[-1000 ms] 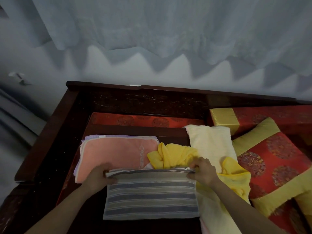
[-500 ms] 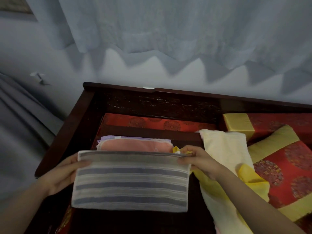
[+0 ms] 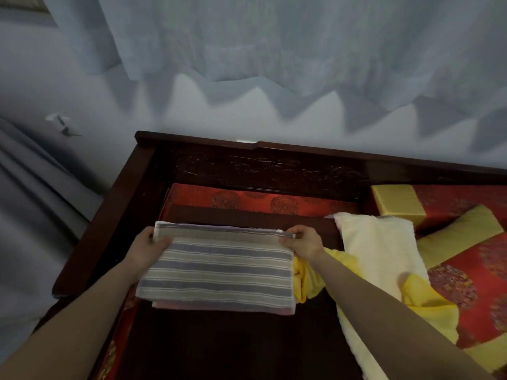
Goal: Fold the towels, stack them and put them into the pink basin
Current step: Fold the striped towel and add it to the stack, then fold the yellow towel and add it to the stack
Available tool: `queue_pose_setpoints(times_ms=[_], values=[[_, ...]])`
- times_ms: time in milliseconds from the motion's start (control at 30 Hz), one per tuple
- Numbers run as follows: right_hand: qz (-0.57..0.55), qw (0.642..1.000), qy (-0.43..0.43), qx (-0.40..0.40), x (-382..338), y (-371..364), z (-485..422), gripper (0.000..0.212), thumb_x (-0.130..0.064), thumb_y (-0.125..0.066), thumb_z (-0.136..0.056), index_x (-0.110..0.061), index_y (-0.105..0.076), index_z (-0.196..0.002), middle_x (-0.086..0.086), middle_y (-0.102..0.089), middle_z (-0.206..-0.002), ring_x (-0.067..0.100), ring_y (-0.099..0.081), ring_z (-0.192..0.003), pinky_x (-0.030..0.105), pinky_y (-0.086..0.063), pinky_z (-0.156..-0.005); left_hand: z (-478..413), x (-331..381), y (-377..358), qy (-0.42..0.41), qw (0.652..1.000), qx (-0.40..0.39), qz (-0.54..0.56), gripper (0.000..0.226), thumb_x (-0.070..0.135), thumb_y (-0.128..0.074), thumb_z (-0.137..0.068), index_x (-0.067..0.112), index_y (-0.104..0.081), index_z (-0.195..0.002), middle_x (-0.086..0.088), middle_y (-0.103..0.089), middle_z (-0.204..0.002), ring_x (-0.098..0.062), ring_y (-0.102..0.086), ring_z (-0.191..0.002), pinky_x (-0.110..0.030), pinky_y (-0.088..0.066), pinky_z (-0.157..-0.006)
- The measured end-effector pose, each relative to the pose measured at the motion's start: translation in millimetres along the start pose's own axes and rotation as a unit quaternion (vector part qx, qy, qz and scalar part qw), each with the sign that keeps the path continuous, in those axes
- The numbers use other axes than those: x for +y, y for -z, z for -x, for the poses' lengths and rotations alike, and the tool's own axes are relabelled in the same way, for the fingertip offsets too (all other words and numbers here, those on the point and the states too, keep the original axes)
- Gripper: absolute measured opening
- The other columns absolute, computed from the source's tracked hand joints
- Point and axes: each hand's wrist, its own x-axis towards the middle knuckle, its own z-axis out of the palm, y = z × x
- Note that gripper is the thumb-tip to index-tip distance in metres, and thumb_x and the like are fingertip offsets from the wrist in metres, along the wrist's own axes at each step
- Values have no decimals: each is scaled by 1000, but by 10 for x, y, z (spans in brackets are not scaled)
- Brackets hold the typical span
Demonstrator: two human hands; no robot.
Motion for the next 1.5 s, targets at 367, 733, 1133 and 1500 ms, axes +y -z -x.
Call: queue_pose_setpoints(times_ms=[367, 733, 1133, 1500], values=[[-23, 998, 47, 23, 348, 1385, 393, 9, -7, -62, -83, -14, -68, -85, 6, -68, -80, 15, -61, -70, 28, -47, -62, 759, 1020, -692, -226, 972, 30, -51, 24, 23, -66, -86, 16, -57, -108, 1, -65, -92, -16, -62, -86, -33, -48, -79], [213, 977, -5, -24, 1444, 1939, 593, 30, -18, -74, -75, -38, -54, -67, -16, -58, -74, 10, -57, -83, 17, -38, -68, 1125, 837, -3000, -250, 854, -98, -447, 80, 51, -64, -78, 1, -33, -133, -19, -38, -137, -32, -41, -126, -37, -38, -102], [107, 991, 74, -18, 1147, 2122, 593, 27, -6, -71, -76, -31, -63, -79, -4, -66, -93, 16, -61, -89, 33, -50, -88, 1379, 1622, -2631, -242, 946, -216, -9, 31, -13, -48, -67, 14, -53, -81, 2, -70, -77, -4, -62, -69, -24, -43, -61], [-207, 915, 229, -259, -755, 2195, 1063, 51, 0, -50, -86, -25, -54, -130, -1, -63, -124, 27, -55, -110, 43, -46, -78, 2064, 3212, -1236, -353, 841, -408, 19, 30, -11, -38, -59, 13, -50, -72, -7, -72, -77, -21, -54, -73, -30, -36, -63]])
